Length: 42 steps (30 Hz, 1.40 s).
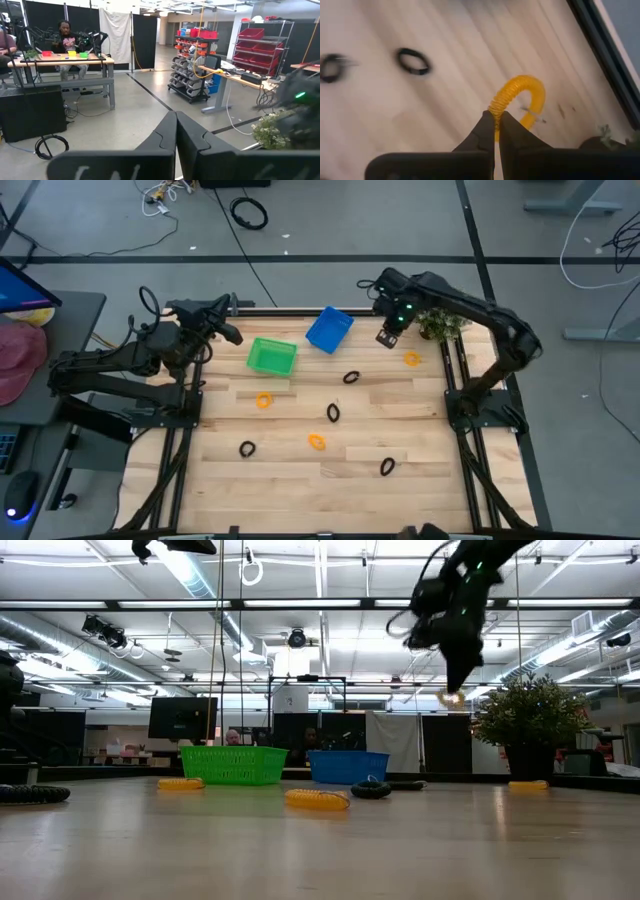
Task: Sort spring keychains into baskets
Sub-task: Put the yellow spring keychain into the blue basket
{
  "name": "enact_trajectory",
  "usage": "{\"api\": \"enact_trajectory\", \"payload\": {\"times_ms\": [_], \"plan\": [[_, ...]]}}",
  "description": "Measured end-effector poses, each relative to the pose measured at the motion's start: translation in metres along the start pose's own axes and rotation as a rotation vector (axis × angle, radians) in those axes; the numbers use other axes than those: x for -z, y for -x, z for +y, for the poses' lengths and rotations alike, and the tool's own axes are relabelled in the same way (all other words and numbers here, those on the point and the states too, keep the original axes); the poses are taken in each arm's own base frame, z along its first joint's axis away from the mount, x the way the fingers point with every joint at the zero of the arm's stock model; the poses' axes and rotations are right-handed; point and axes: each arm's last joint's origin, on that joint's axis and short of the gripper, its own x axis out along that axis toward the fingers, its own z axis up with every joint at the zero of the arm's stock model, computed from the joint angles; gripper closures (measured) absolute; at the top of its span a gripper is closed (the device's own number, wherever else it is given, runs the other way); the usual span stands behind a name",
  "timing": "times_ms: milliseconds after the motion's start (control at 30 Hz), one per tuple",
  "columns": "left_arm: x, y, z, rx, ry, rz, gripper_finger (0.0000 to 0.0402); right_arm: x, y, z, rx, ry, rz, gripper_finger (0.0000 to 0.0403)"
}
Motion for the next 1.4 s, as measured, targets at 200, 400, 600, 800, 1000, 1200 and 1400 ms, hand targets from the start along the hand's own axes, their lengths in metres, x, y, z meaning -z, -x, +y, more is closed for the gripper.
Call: {"api": "enact_trajectory", "payload": {"times_ms": [200,400,600,800,1000,1200,1400], "plan": [[0.0,0.0,0.0,0.0,0.0,0.0,0.0396,0.027,0.042,0.024,-0.039,0.057,-0.076,0.0403],[0.0,0.0,0.0,0.0,0.001,0.0,0.0397,0.038,0.061,0.035,-0.043,0.096,-0.164,0.0403],[0.0,0.0,0.0,0.0,0.001,0.0,0.0396,0.022,0.058,0.039,-0.047,0.088,-0.259,0.0403],[0.0,0.0,0.0,0.0,0.002,0.0,0.0396,-0.02,0.06,0.045,-0.079,0.078,-0.272,0.0403],[0.0,0.0,0.0,0.0,0.002,0.0,0.0396,-0.071,0.059,0.046,-0.057,0.121,-0.229,0.0403],[0.0,0.0,0.0,0.0,0.002,0.0,0.0396,-0.104,0.042,0.043,0.006,0.114,-0.146,0.0403],[0.0,0.0,0.0,0.0,0.001,0.0,0.0396,-0.127,0.021,0.045,0.0,0.114,-0.134,0.0403]]}}
